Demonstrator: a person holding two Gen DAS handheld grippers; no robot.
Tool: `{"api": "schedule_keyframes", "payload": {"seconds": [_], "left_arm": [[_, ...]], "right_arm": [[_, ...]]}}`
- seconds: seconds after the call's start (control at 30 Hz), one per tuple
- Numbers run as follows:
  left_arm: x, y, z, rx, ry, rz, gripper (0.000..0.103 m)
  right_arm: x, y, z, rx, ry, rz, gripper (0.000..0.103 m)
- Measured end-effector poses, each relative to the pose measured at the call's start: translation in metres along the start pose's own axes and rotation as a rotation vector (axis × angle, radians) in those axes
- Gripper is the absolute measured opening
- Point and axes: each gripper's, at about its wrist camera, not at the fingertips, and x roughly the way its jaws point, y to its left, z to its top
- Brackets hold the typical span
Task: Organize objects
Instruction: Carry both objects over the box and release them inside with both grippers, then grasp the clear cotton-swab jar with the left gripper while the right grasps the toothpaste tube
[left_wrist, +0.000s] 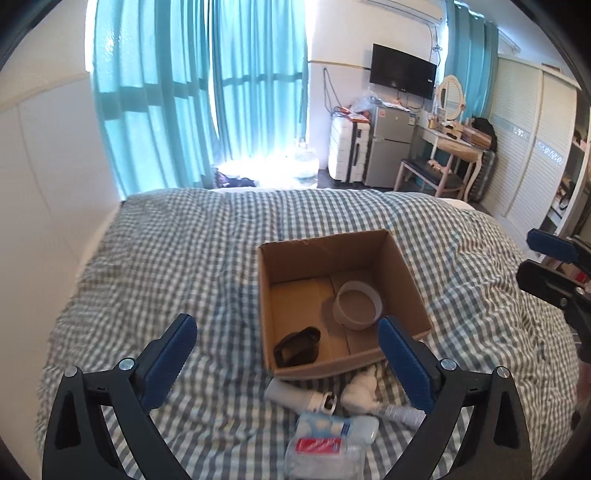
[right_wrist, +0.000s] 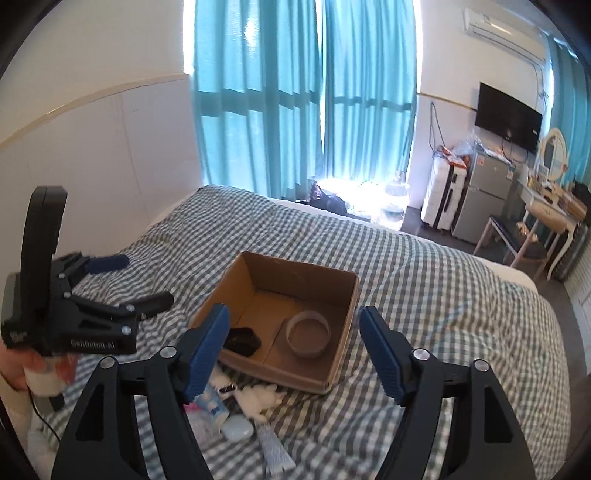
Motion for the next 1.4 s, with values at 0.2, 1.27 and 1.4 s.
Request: {"api": "schedule_keyframes", "payload": {"seconds": [0.2,1.27,1.4], "left_arm": [[-0.040,-0.004,-0.025,-0.013,-0.039,0.037,0.103],[0.117,-0.029,-0.174,-0.119,0.355,-0.095,0.103],[0.124,-0.027,-0.176,-0.125,0.360,-0.120,0.103]], "right_arm": [[-0.035,0.004,-0.023,-0.041,0.008,0.041,0.085],[0.162,0.012,-0.154,-0.111,0.444,0.254,0.049],[0.184,0.023,-0.169,-0.142,0.535,0.281,0.037]]}}
